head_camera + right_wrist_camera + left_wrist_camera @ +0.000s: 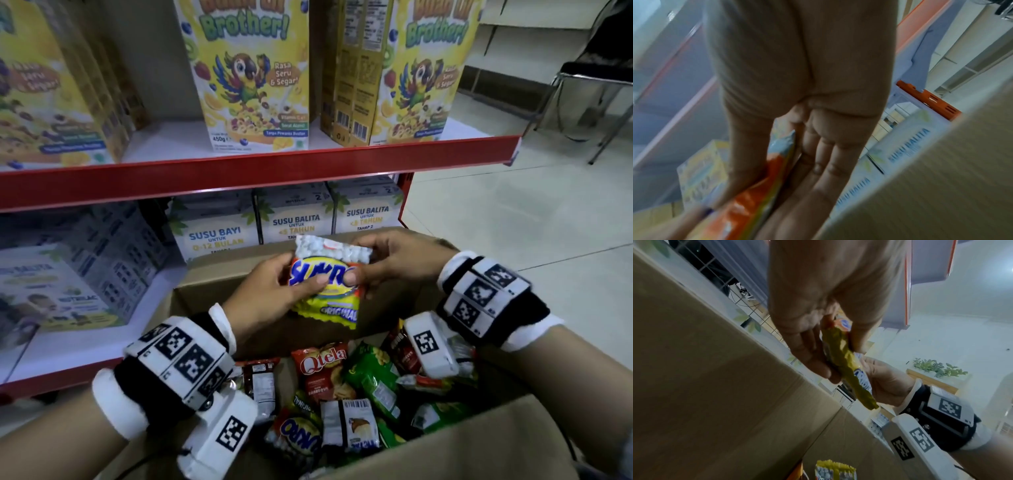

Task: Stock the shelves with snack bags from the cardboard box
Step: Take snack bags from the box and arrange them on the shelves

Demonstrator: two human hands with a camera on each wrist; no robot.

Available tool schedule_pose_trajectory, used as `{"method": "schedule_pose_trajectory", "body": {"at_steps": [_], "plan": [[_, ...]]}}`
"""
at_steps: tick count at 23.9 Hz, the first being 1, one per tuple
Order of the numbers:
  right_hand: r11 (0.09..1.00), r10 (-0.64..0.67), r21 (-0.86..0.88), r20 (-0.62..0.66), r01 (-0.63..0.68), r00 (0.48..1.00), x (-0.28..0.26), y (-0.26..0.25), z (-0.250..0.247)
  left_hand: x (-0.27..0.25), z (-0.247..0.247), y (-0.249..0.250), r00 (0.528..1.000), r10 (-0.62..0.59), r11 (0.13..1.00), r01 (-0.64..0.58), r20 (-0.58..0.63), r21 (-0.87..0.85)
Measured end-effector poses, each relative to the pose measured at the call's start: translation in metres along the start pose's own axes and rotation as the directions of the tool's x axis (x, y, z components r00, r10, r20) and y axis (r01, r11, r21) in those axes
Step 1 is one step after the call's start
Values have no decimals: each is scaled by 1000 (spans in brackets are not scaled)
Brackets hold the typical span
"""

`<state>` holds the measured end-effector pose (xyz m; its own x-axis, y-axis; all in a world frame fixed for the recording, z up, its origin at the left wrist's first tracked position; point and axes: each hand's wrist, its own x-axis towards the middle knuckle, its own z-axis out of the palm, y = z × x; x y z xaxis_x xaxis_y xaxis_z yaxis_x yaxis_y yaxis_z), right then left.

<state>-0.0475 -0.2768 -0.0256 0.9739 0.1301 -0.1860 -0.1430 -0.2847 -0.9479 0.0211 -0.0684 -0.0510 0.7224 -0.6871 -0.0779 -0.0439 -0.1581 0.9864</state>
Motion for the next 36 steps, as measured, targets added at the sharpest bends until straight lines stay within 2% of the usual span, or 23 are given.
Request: {"method": "schedule_pose_trajectory", "body": {"at_steps": [2,3,4,5,6,7,8,10,12,13,14,17,18,20,21,23,24,26,28,31,32,33,36], "plan": [[992,112,56,74,-117,991,4,25,-1,4,-2,-9,995,-19,1000,20,-93,6],[979,199,17,108,-202,974,9,43,1,6,-6,-13,990,-33,999,30,-137,-26],[948,308,-127,116,-293,944,14,63,4,9,-9,-17,985,-49,997,38,-163,-67],[855,420,-375,96,-358,902,24,89,5,13,-13,-20,982,-70,992,50,-177,-111],[698,505,-614,57,-369,861,33,112,9,14,-15,-21,980,-86,988,60,-181,-145],[540,551,-774,28,-331,834,42,131,13,15,-16,-23,980,-93,984,64,-177,-164],[421,578,-864,20,-277,815,48,149,19,15,-16,-24,982,-93,983,64,-167,-170],[286,614,-945,52,-161,788,55,175,27,17,-17,-28,985,-87,983,61,-146,-172],[176,618,-984,85,-33,781,53,190,33,16,-20,-30,987,-81,980,52,-142,-192],[157,609,-988,96,-1,787,51,193,38,16,-22,-31,987,-79,980,50,-144,-194],[201,591,-979,107,-18,799,52,191,43,17,-26,-33,986,-80,980,50,-148,-192],[441,492,-892,143,-105,859,42,153,43,12,-34,-33,985,-74,979,42,-156,-201],[556,418,-827,185,-88,889,36,130,32,10,-35,-31,983,-77,976,40,-165,-214],[799,218,-595,145,-91,965,15,70,7,3,-39,-25,979,-82,964,31,-187,-263],[880,97,-474,112,-33,989,2,39,-5,3,-39,-23,979,-75,962,21,-190,-271],[959,-107,-260,50,116,993,-24,-8,-22,2,-37,-16,973,-48,969,-10,-225,-248],[969,-198,-147,6,196,980,-34,-24,-26,2,-35,-13,968,-33,972,-27,-248,-235],[934,-341,89,-65,346,938,-50,-44,-24,-2,-30,-5,958,0,981,-55,-286,-185],[880,-391,242,-120,408,913,-51,-49,-18,-7,-24,3,969,-16,980,-34,-247,-198],[882,-413,149,-212,447,886,-43,-42,3,-20,-19,15,995,-96,891,98,28,-443],[875,-419,152,-236,459,877,-39,-39,7,-21,-20,17,995,-79,861,100,63,-499],[857,-419,200,-264,474,869,-36,-37,9,-21,-21,16,998,-47,860,62,44,-507],[817,-349,340,-351,465,869,-33,-34,12,-19,-19,10,990,32,935,-78,-137,-346]]}}
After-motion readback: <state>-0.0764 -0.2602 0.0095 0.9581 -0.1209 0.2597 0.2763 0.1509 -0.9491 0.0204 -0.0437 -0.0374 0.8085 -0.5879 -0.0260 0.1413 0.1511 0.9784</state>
